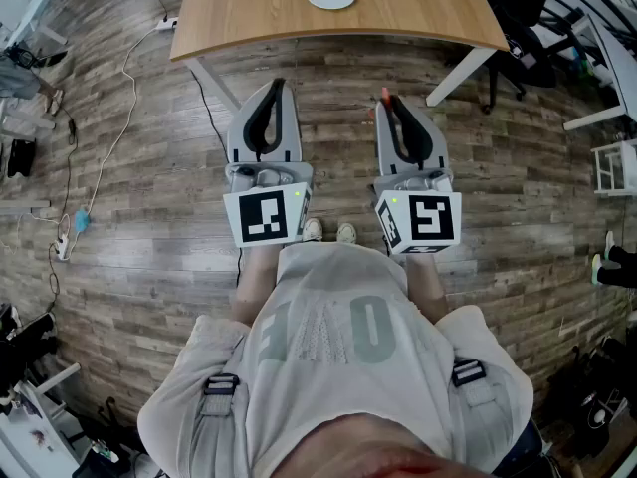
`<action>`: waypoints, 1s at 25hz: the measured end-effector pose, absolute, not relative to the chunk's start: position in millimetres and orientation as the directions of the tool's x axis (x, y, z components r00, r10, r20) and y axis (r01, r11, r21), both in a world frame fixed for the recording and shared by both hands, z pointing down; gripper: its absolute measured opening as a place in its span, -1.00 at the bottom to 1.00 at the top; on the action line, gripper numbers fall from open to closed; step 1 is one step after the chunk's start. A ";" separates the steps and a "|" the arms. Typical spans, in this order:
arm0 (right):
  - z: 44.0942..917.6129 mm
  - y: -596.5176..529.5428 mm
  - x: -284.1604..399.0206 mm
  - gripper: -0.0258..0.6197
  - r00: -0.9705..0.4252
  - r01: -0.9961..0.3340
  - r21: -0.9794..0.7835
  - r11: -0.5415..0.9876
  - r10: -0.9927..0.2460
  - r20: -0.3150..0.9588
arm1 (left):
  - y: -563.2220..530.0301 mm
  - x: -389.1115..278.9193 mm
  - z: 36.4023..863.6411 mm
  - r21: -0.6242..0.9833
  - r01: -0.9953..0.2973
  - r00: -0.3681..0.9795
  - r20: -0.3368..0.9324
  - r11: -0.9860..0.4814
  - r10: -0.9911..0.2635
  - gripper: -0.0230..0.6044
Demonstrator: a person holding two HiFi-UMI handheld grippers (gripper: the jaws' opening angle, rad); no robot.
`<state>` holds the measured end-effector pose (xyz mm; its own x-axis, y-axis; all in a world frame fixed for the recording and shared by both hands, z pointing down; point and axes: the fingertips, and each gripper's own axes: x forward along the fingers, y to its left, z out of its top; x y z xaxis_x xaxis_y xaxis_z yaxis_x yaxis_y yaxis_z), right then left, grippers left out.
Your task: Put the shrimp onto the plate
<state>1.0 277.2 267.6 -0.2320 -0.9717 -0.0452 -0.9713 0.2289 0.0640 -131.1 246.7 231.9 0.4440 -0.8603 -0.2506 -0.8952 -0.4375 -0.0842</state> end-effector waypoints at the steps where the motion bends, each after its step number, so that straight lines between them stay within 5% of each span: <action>1: 267.9 275.5 1.4 -0.73 -0.228 -0.972 0.063 0.225 -0.973 -0.045 | 244.2 -131.2 230.8 -0.089 -0.894 0.446 -0.260 -0.438 -0.857 -0.90; 25: 258.0 266.5 -25.8 -0.73 -0.198 -0.971 -0.114 0.212 -0.972 -0.126 | 220.1 -158.1 234.1 -0.065 -0.844 0.530 -0.253 -0.532 -0.809 -0.90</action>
<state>-25.8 266.5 258.0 -0.1978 -0.9722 -0.1256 -0.9706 0.2121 -0.1138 -158.1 220.1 234.1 0.5300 -0.8094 -0.2531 -0.8441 -0.5322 -0.0653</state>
